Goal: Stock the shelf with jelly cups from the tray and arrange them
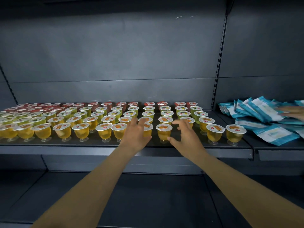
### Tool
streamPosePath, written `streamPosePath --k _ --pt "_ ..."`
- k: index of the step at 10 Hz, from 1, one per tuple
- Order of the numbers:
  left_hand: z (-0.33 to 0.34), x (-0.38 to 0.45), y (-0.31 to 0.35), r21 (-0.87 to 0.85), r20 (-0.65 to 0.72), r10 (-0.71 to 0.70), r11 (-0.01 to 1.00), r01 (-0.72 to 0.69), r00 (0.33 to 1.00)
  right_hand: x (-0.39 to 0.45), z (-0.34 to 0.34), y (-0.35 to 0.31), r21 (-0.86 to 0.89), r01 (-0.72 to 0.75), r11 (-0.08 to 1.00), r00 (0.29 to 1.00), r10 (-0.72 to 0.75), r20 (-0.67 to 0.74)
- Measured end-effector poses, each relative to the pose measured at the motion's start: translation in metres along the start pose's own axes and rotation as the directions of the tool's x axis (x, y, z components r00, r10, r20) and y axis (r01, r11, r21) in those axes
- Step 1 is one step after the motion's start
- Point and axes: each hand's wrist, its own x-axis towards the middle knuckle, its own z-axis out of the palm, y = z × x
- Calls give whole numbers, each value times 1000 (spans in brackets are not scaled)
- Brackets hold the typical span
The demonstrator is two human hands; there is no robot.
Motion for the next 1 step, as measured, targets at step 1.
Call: streamPosePath --k 1 --pt "-19 -7 20 75 18 51 996 -53 999 -6 -42 -4 -189 75 979 996 -66 54"
